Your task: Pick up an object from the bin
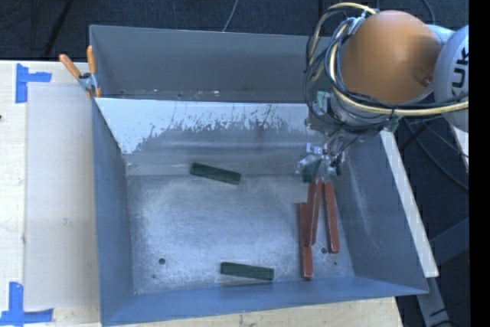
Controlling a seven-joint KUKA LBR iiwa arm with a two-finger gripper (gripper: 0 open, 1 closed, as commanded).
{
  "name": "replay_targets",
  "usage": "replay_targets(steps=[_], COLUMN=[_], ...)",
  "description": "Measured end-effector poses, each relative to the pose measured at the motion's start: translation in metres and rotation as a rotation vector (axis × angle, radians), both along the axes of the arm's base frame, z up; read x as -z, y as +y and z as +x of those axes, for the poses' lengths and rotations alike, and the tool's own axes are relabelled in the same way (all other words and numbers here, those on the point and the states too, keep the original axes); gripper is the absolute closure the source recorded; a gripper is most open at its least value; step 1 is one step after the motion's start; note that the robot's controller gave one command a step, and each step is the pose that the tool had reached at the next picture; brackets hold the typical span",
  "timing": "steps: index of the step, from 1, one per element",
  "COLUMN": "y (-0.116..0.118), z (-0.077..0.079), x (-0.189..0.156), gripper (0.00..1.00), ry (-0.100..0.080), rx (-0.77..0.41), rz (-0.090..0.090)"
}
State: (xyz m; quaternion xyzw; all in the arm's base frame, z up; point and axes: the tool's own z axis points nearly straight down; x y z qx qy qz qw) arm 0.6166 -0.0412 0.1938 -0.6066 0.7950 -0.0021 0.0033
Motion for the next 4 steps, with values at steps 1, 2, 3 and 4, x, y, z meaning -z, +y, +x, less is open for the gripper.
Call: replay_targets(steps=[1, 2, 3, 4], y=[-0.006, 0.033, 0.061, 0.002], z=[-0.006, -0.072, -0.138, -0.137], x=[-0.073, 0.008, 0.042, 0.044], gripper=[1.00, 1.00, 1.00, 1.00], ry=[-0.001, 0.016, 0.019, 0.012], rx=[0.000, -0.206, -0.262, -0.236], rz=[0.000, 0.003, 0.002, -0.002])
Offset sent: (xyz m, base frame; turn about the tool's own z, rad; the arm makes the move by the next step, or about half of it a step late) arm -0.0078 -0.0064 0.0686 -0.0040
